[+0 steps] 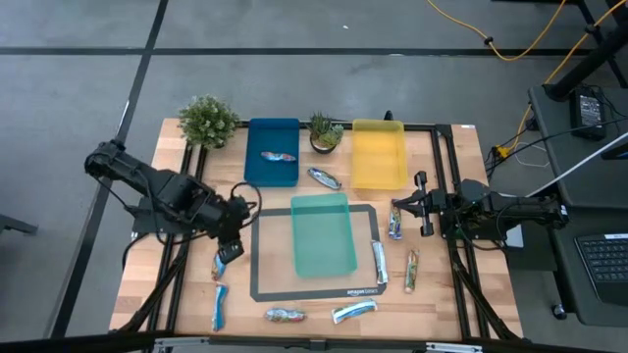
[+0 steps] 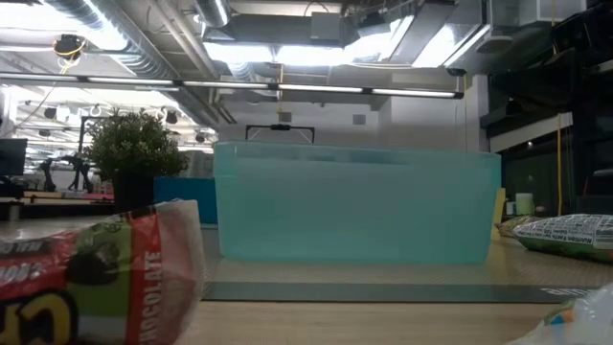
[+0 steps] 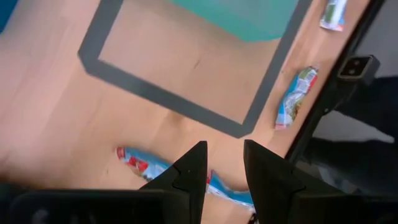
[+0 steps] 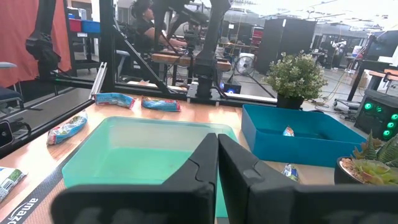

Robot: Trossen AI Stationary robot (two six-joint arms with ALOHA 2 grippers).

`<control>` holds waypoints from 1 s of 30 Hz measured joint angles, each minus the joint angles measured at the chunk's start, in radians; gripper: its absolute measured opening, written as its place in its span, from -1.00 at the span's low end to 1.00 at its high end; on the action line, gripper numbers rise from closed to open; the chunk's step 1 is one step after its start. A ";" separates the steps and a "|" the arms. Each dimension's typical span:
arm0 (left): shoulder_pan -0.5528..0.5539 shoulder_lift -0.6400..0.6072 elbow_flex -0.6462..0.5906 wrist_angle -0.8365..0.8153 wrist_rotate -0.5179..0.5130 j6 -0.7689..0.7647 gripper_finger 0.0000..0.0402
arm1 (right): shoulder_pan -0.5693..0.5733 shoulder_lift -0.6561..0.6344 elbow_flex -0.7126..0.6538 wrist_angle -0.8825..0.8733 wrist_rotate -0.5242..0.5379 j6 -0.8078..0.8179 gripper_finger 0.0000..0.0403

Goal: Pick and place Granola Bars by type
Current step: Put the red granola bar into the dark blue bin

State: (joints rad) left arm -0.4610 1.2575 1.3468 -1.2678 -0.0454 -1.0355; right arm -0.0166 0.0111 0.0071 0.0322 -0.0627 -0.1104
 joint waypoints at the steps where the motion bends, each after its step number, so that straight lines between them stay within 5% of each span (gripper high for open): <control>1: -0.024 0.000 0.000 -0.008 -0.020 -0.038 -0.52 | 0.000 0.000 0.000 0.000 0.000 0.000 -0.92; 19: -0.347 0.002 0.000 -0.049 -0.229 -0.659 -0.53 | 0.000 0.000 0.000 0.000 0.000 0.000 -0.92; 30: -0.440 0.070 0.000 -0.177 -0.167 -0.936 -0.44 | 0.000 0.000 0.000 0.000 0.000 0.000 -0.92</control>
State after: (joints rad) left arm -0.9011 1.3273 1.3472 -1.4446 -0.2127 -1.9711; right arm -0.0166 0.0112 0.0067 0.0323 -0.0624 -0.1104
